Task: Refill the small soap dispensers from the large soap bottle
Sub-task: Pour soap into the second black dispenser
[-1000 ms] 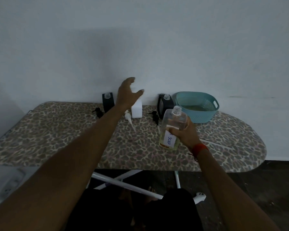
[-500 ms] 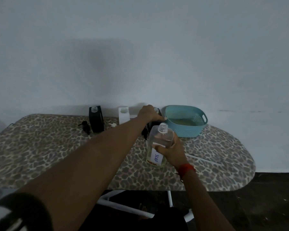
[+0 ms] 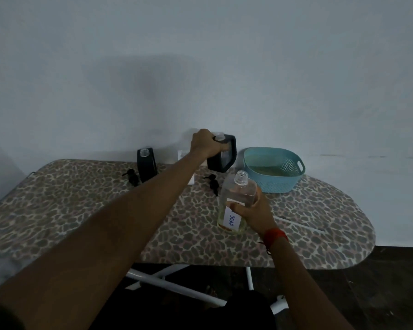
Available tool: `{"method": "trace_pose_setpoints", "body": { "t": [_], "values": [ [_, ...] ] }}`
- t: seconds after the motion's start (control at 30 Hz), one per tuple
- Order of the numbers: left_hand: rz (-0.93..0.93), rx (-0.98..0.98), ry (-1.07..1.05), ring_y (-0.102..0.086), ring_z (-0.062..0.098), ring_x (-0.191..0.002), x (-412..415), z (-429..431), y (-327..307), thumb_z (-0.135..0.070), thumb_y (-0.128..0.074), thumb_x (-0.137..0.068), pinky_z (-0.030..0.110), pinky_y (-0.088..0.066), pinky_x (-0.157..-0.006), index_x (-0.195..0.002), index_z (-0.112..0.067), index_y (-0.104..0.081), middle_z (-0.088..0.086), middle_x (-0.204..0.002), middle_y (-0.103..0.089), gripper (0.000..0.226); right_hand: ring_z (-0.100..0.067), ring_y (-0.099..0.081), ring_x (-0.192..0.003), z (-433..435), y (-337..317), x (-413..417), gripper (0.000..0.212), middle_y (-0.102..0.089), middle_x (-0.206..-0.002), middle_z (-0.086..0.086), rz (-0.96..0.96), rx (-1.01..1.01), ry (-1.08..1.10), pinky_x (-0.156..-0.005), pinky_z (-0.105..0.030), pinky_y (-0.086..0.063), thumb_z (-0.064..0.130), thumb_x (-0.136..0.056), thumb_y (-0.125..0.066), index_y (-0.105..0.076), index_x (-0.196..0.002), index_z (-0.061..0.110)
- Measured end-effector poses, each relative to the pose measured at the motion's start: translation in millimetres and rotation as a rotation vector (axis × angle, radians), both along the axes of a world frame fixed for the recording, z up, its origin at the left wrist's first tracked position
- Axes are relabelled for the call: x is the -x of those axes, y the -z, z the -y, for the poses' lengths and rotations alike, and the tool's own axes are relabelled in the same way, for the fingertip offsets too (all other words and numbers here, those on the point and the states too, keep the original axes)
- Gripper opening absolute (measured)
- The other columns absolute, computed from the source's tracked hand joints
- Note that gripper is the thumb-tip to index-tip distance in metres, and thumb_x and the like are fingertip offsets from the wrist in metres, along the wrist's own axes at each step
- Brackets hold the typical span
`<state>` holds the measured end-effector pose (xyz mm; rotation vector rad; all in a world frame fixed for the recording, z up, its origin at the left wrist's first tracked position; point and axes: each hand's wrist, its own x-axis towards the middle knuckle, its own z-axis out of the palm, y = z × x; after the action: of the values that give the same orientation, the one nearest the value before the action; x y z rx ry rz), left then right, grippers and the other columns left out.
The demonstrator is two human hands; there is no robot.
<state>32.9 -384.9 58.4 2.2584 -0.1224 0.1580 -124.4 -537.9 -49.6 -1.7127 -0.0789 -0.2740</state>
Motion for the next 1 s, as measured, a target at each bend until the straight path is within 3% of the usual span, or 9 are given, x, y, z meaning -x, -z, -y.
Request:
{"method": "trace_pose_setpoints", "body": {
  "t": [0.1, 0.2, 0.27, 0.43, 0.57, 0.63, 0.77, 0.87, 1.0],
  "values": [
    [0.079, 0.107, 0.028, -0.057, 0.005, -0.061, 23, -42, -30, -0.027, -0.085, -0.061, 0.018, -0.045, -0.052, -0.067, -0.024, -0.067, -0.009, -0.065, -0.063, 0.019, -0.002, -0.068, -0.098, 1, 0, -1, 0.061, -0.068, -0.116, 0.001, -0.019, 0.018, -0.006, -0.079, -0.019, -0.057, -0.005, -0.074, -0.08, -0.055, -0.126, 0.015],
    [0.05, 0.095, 0.096, -0.068, 0.013, -0.081, 50, -86, -46, -0.019, -0.082, -0.067, 0.033, -0.057, -0.077, -0.091, -0.017, -0.075, 0.003, -0.09, -0.075, 0.025, -0.018, -0.068, -0.105, 2, -1, -1, 0.065, -0.067, -0.121, -0.009, -0.026, 0.017, -0.017, -0.087, -0.031, -0.058, -0.008, -0.074, -0.079, -0.051, -0.131, 0.006],
    [0.007, 0.043, 0.178, -0.07, 0.023, -0.097, 71, -112, -44, -0.011, -0.079, -0.072, 0.041, -0.057, -0.089, -0.105, -0.01, -0.074, 0.01, -0.103, -0.075, 0.033, -0.023, -0.067, -0.108, 0, -3, 0, 0.067, -0.066, -0.123, -0.013, -0.024, 0.013, -0.018, -0.085, -0.03, -0.058, -0.01, -0.074, -0.078, -0.05, -0.133, 0.004],
    [-0.097, -0.026, 0.387, -0.064, 0.012, -0.105, 118, -147, 5, 0.0, -0.069, -0.082, 0.031, -0.052, -0.092, -0.124, -0.012, -0.065, 0.003, -0.12, -0.068, 0.044, -0.003, -0.069, -0.094, -3, -6, 5, 0.064, -0.068, -0.116, -0.006, -0.034, 0.011, 0.008, -0.073, -0.018, -0.056, -0.01, -0.075, -0.077, -0.052, -0.131, 0.006],
    [-0.097, -0.035, 0.42, -0.061, 0.024, -0.115, 133, -143, 45, 0.009, -0.062, -0.082, 0.038, -0.05, -0.099, -0.128, -0.005, -0.062, 0.011, -0.126, -0.063, 0.048, -0.005, -0.07, -0.097, -3, -7, 6, 0.059, -0.07, -0.113, 0.003, -0.018, 0.047, 0.002, -0.076, -0.021, -0.058, -0.006, -0.074, -0.08, -0.057, -0.122, 0.02],
    [-0.077, -0.014, 0.394, -0.06, 0.027, -0.117, 136, -139, 61, 0.011, -0.059, -0.083, 0.038, -0.049, -0.099, -0.129, -0.004, -0.061, 0.011, -0.128, -0.063, 0.049, -0.01, -0.07, -0.1, -2, -7, 6, 0.06, -0.07, -0.114, 0.002, -0.018, 0.054, 0.0, -0.081, -0.026, -0.059, -0.005, -0.074, -0.081, -0.057, -0.123, 0.021],
    [0.019, 0.14, 0.296, -0.05, 0.022, -0.13, 144, -136, 84, 0.013, -0.053, -0.085, 0.023, -0.041, -0.106, -0.135, -0.007, -0.057, 0.002, -0.135, -0.054, 0.054, -0.009, -0.07, -0.1, -2, -6, 6, 0.06, -0.07, -0.114, 0.003, -0.013, 0.058, 0.004, -0.08, -0.026, -0.058, -0.004, -0.074, -0.08, -0.057, -0.122, 0.024],
    [0.029, 0.281, 0.13, -0.033, 0.023, -0.144, 159, -131, 100, 0.008, -0.055, -0.089, 0.04, -0.033, -0.117, -0.149, -0.008, -0.037, 0.008, -0.156, -0.036, 0.065, -0.002, -0.069, -0.096, -1, -5, 3, 0.06, -0.07, -0.112, 0.008, -0.009, 0.06, 0.018, -0.078, -0.02, -0.057, -0.004, -0.074, -0.081, -0.057, -0.121, 0.025],
    [0.021, 0.507, -0.202, -0.033, 0.025, -0.143, 195, -108, 127, -0.012, -0.06, -0.094, 0.044, -0.035, -0.115, -0.152, -0.008, -0.026, 0.012, -0.155, -0.033, 0.067, -0.012, -0.069, -0.103, 0, -2, -1, 0.063, -0.069, -0.118, -0.003, -0.009, 0.043, 0.017, -0.084, -0.028, -0.058, -0.003, -0.074, -0.082, -0.055, -0.129, 0.01]
  ]
}}
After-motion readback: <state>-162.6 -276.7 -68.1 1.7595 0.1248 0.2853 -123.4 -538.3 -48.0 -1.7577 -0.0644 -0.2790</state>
